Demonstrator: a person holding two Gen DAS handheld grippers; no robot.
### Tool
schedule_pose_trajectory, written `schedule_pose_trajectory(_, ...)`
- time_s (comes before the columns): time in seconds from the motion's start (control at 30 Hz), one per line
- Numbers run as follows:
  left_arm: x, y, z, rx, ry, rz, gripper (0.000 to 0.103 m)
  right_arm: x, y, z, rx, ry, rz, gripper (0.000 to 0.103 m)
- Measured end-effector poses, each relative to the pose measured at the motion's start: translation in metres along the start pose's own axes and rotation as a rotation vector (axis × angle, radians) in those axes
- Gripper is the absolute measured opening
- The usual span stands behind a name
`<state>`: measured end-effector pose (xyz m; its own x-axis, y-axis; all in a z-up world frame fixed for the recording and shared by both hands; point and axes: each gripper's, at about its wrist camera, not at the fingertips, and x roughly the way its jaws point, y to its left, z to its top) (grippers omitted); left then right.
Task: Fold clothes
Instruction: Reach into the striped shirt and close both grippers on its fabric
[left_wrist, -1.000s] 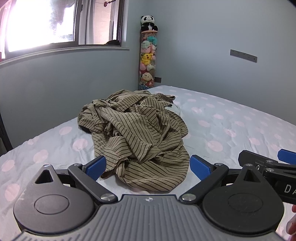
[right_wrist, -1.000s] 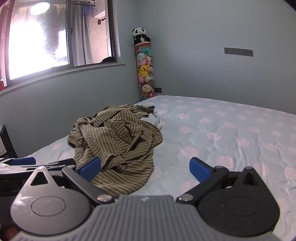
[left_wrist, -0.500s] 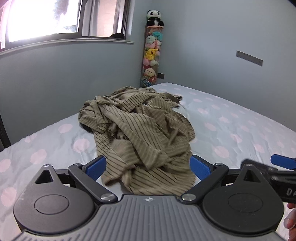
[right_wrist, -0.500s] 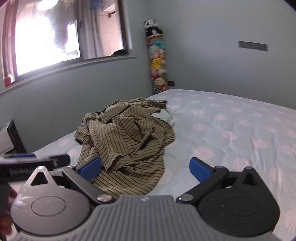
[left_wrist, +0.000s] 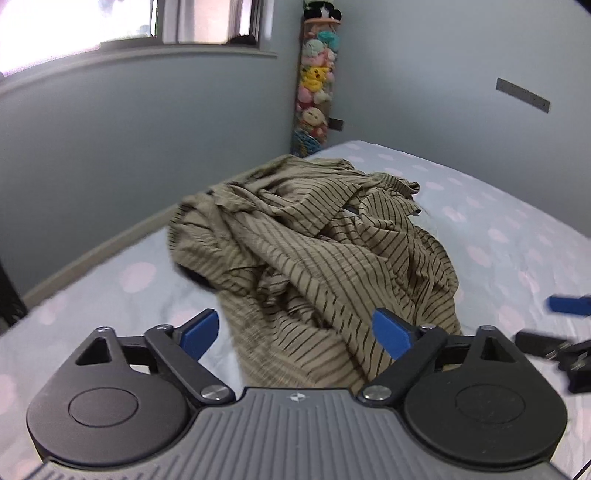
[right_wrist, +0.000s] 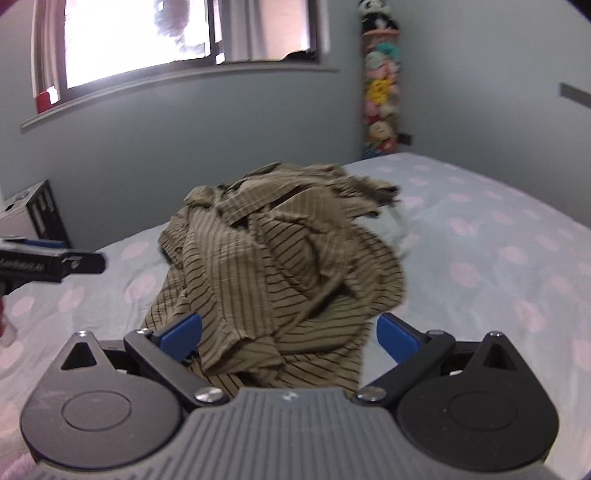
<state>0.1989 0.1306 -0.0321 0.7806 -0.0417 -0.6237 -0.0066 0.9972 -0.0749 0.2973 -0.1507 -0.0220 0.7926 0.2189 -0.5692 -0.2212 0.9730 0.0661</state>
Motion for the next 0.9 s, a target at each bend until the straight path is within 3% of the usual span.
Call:
schedule_pose_trajectory(0.1, 0.040, 0.003, 0.009, -0.002, 0.037, -0.040, 0.067, 0.037, 0.006, 0.004, -0.015, 0.052, 0.038, 0.076)
schedule_pose_trajectory(0.13, 0.055, 0.003, 0.010, -0.002, 0.055, -0.052, 0.060, 0.049, 0.009, 0.005, -0.018, 0.065, 0.052, 0.076)
schedule_pose_trajectory(0.37, 0.122, 0.002, 0.008, -0.043, 0.141, -0.125, 0.045, 0.125, 0.030, 0.006, -0.034, 0.148, 0.145, 0.074)
schedule_pose_trajectory(0.43, 0.127, 0.002, 0.009, -0.041, 0.150, -0.137, 0.039, 0.139, 0.036, 0.004, -0.035, 0.171, 0.161, 0.066)
schedule_pose_trajectory(0.5, 0.131, 0.001, 0.009, -0.036, 0.160, -0.149, 0.034, 0.149, 0.040, 0.003, -0.045, 0.191, 0.164, 0.041)
schedule_pose_trajectory(0.67, 0.125, -0.011, 0.019, 0.049, 0.196, -0.174, 0.012, 0.155, 0.046, 0.005, -0.068, 0.198, 0.138, 0.005)
schedule_pose_trajectory(0.9, 0.075, -0.048, 0.042, 0.199, 0.152, -0.221, 0.000, 0.102, 0.044, 0.026, -0.128, 0.095, 0.082, 0.003)
